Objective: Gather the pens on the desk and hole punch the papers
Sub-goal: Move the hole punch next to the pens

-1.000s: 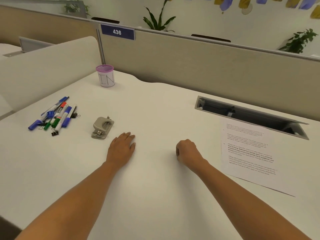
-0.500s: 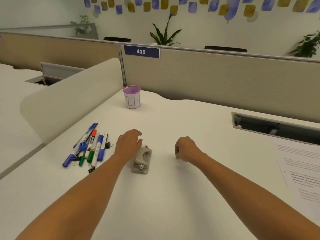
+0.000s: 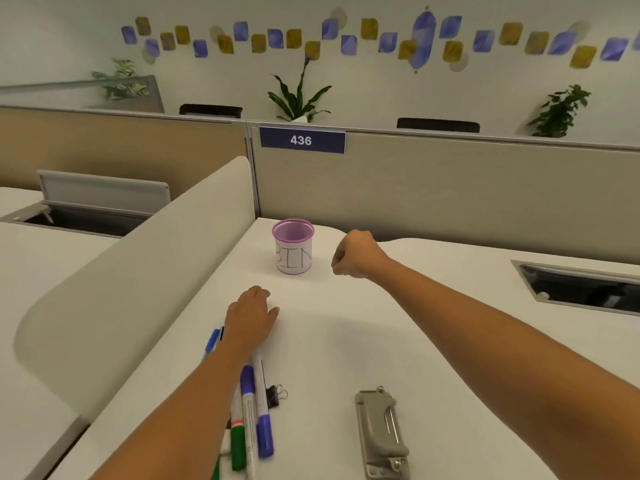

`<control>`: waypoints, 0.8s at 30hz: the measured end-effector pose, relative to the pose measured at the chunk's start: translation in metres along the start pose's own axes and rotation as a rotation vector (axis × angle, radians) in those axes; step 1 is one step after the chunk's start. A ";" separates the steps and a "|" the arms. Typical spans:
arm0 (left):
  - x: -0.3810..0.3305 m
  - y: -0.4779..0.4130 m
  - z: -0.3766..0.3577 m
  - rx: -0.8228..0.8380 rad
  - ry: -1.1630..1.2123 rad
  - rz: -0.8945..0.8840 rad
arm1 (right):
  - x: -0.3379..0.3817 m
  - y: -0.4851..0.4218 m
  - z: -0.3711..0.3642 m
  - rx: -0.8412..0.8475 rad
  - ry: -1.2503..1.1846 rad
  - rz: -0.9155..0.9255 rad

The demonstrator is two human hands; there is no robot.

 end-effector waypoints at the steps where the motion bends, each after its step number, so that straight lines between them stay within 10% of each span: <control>1: 0.006 -0.008 -0.006 0.011 0.004 0.001 | 0.009 -0.014 0.000 -0.025 -0.010 -0.008; 24: 0.017 -0.030 -0.051 0.003 -0.064 0.030 | 0.072 -0.149 -0.041 -0.208 0.064 0.008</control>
Point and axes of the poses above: each hand's wrist, its own y-axis away from the middle knuckle, its own z-axis out of the back of the hand, x = y × z, the point moved 8 cm from there along -y, towards the middle knuckle, and after that the axes turned 11 degrees about -x, right-handed, at the moved point
